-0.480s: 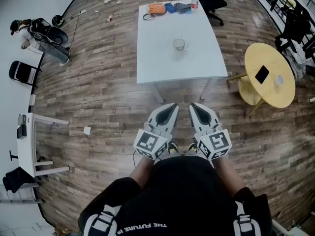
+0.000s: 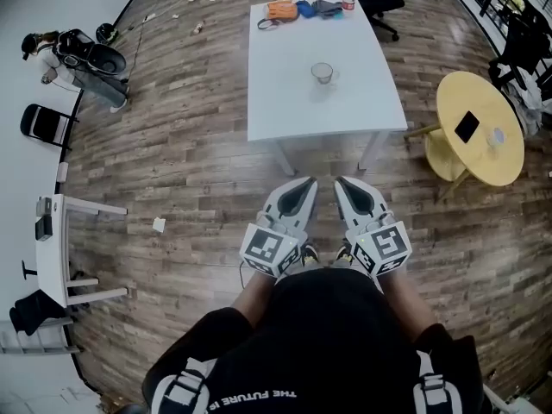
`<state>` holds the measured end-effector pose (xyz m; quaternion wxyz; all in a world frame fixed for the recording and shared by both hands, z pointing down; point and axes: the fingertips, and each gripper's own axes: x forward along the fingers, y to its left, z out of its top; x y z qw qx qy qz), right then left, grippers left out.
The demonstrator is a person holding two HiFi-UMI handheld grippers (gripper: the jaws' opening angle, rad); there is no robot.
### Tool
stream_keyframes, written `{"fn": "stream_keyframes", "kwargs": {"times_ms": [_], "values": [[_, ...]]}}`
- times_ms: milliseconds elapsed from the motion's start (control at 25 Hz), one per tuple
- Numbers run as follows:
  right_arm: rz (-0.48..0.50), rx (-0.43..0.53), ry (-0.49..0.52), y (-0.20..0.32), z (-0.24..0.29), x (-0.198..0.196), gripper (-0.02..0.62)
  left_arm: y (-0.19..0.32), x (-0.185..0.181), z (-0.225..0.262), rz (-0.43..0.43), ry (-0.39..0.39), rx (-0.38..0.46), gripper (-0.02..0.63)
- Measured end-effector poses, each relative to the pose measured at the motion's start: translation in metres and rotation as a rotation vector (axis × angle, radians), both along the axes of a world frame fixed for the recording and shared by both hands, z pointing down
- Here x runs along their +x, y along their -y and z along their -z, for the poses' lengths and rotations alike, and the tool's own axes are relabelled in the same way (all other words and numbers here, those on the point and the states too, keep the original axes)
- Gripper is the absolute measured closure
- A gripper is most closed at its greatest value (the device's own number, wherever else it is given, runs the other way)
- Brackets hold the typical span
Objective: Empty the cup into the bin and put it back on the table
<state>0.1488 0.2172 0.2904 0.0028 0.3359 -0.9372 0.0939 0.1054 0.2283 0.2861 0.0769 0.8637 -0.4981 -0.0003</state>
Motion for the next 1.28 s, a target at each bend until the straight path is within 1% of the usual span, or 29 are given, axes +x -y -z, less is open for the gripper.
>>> {"fn": "stream_keyframes", "kwargs": {"times_ms": [120, 240, 440, 640, 920, 1120, 1280], "values": [[0.001, 0.009, 0.014, 0.0, 0.003, -0.002, 0.58, -0.002, -0.003, 0.0, -0.004, -0.004, -0.006, 0.586], [-0.021, 0.016, 0.025, 0.007, 0.007, -0.002, 0.58, 0.001, -0.008, 0.001, -0.011, -0.002, -0.002, 0.586], [-0.046, 0.026, -0.013, 0.017, 0.002, -0.013, 0.58, 0.007, -0.027, 0.0, -0.023, -0.004, 0.005, 0.586], [-0.034, 0.085, -0.042, 0.029, 0.018, -0.022, 0.58, 0.013, -0.04, 0.002, -0.041, -0.009, 0.034, 0.586], [-0.039, 0.111, -0.091, 0.015, 0.025, -0.009, 0.58, -0.002, -0.035, -0.005, -0.082, -0.014, 0.024, 0.586], [-0.061, 0.094, -0.087, 0.029, 0.018, -0.003, 0.58, 0.007, -0.03, -0.009, -0.095, -0.003, 0.021, 0.586], [-0.058, 0.094, -0.074, 0.052, 0.016, -0.002, 0.58, 0.027, -0.03, -0.013, -0.085, 0.006, 0.028, 0.586]]}}
